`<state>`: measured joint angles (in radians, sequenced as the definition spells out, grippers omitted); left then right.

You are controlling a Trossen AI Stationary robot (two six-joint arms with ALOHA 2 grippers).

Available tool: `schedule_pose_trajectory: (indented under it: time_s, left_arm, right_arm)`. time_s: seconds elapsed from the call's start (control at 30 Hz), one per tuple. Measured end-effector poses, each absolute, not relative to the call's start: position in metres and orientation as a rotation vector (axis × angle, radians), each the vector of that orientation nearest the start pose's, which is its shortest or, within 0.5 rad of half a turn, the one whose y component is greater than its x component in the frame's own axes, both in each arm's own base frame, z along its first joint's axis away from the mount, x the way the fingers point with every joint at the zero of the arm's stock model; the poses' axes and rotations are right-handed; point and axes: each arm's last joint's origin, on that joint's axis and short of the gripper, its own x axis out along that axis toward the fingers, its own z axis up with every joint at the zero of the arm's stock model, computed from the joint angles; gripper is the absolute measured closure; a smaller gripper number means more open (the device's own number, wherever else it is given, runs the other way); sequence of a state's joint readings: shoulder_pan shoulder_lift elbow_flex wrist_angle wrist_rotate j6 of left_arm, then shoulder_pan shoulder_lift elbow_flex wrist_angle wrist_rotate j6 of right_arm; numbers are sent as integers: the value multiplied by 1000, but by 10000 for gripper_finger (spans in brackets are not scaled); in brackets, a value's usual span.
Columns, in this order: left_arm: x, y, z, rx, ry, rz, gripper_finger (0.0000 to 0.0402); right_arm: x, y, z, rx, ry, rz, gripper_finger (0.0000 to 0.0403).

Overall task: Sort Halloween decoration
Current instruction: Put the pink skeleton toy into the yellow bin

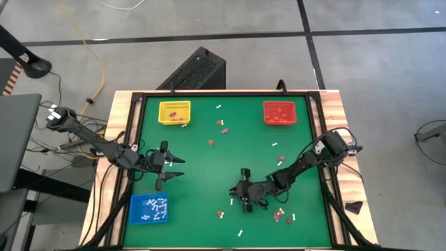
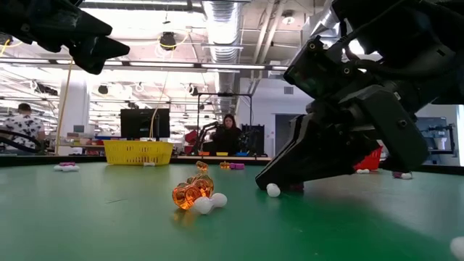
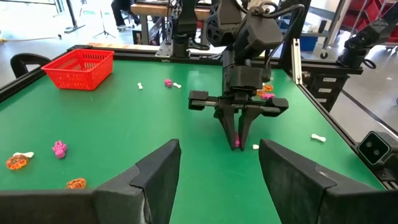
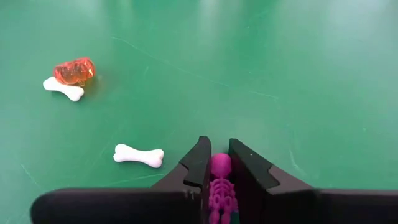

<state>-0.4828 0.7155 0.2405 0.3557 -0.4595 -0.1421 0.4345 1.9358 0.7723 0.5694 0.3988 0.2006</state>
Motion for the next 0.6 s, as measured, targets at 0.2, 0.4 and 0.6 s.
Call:
schedule_pose_trajectory:
  time_s: [0.2,0.4,0.6]
  left_arm:
    - [147,-62,207,-88,107,-15,194]
    - [147,-62,207,-89,107,-15,194]
    - [147,-62,207,-89,106,-15,194]
  right_arm:
    - [337,124,110,-151,501,-24,326]
    - [378,85,142,-230,396,-114,327]
    - [423,15,185,-186,256,-133,327]
